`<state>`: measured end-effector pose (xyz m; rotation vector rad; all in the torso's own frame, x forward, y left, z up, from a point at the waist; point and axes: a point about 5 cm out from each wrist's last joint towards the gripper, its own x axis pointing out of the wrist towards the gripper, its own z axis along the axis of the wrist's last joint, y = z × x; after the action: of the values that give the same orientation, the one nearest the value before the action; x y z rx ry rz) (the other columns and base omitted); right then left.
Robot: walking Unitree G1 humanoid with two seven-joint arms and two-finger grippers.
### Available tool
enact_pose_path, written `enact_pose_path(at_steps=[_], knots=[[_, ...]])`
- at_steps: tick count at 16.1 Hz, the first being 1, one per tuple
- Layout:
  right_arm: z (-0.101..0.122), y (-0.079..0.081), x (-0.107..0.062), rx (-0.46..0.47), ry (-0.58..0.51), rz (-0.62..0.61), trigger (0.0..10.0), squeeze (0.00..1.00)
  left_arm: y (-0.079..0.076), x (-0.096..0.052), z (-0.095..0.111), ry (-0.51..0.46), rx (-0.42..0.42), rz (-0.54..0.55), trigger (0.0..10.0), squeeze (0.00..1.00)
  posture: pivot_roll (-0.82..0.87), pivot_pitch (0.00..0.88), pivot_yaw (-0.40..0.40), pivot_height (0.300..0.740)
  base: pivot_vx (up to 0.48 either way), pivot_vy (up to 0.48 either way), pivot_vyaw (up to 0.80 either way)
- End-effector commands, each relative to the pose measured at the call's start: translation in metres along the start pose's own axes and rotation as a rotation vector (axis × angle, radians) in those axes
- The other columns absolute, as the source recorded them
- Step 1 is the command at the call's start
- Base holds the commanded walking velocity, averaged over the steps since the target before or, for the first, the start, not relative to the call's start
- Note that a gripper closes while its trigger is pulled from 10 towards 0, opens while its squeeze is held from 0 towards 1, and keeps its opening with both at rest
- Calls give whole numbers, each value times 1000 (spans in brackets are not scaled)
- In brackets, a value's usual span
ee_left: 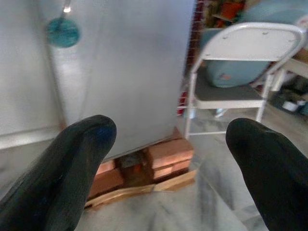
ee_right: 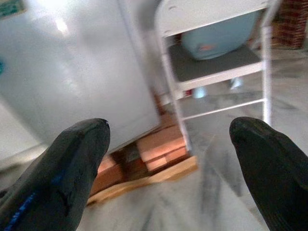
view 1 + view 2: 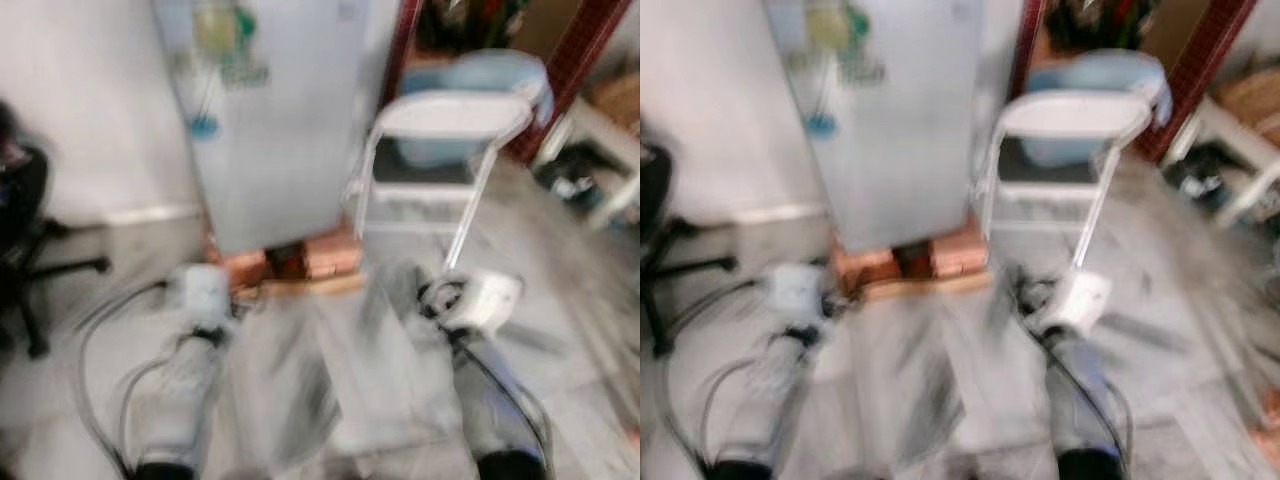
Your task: Restocking fridge
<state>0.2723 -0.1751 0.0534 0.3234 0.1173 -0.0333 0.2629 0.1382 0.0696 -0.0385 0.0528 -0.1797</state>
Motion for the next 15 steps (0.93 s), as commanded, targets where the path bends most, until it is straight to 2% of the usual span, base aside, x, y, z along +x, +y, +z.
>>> enact_pose_path(at_steps=[1,14,15], knots=[[0,13,3,12,-9,34,10000,0,12,-2,1,4,15,33,10000,0,136,44,-21,740,274,398,-800],[0,13,3,13,-15,33,10000,0,20,-4,-5,41,55,49,10000,0,143,45,-15,740,260,405,-800],[0,13,3,12,-17,29,10000,0,21,-4,-6,48,78,52,10000,0,142,46,-13,740,0,356,-800]])
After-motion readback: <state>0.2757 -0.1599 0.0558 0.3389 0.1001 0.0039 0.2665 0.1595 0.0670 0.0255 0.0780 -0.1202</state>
